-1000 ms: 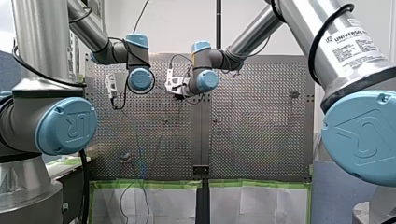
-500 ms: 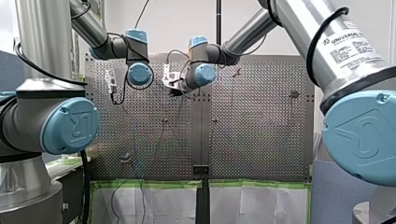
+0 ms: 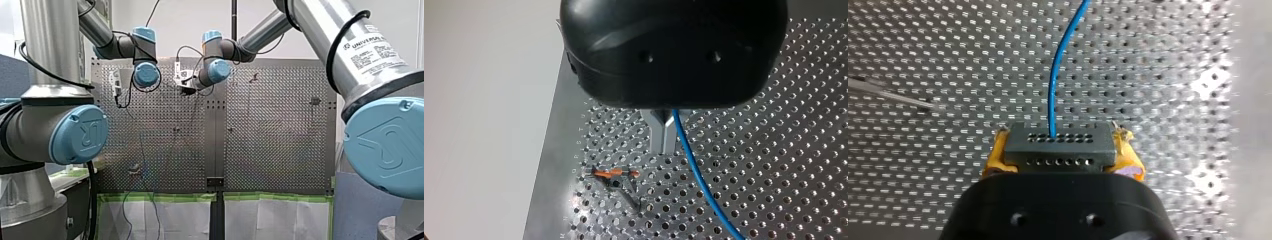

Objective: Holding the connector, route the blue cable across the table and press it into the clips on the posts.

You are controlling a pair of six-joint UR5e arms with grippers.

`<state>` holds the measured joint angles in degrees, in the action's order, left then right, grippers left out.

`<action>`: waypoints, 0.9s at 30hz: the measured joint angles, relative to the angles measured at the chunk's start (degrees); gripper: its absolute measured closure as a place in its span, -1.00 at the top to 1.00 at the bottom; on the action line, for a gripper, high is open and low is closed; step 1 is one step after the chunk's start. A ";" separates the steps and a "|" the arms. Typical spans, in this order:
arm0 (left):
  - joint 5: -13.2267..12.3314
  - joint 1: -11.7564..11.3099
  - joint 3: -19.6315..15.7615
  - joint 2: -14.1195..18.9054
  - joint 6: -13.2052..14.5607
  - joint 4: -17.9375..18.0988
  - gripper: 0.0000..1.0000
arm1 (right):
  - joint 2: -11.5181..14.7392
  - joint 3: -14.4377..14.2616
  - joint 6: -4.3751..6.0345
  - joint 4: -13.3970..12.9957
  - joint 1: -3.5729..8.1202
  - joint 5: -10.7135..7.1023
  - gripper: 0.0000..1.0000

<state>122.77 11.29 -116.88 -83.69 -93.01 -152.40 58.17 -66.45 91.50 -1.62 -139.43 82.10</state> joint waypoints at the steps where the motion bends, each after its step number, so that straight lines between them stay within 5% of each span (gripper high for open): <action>1: -0.24 -0.14 0.12 0.03 -0.03 -0.11 -1.00 | -0.05 0.48 -0.47 -0.04 0.01 -0.02 -1.00; 11: -4.51 -1.94 1.41 0.05 -2.07 -0.35 -1.00 | -0.25 5.83 -5.18 -0.30 0.11 -1.19 -1.00; 27: -6.17 -5.54 4.66 -2.00 -2.44 0.96 -1.00 | -4.76 13.82 -4.83 -0.59 0.17 -1.66 -1.00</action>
<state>116.60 5.75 -112.22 -85.69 -95.44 -151.44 53.41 -52.63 86.67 -2.21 -139.26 80.43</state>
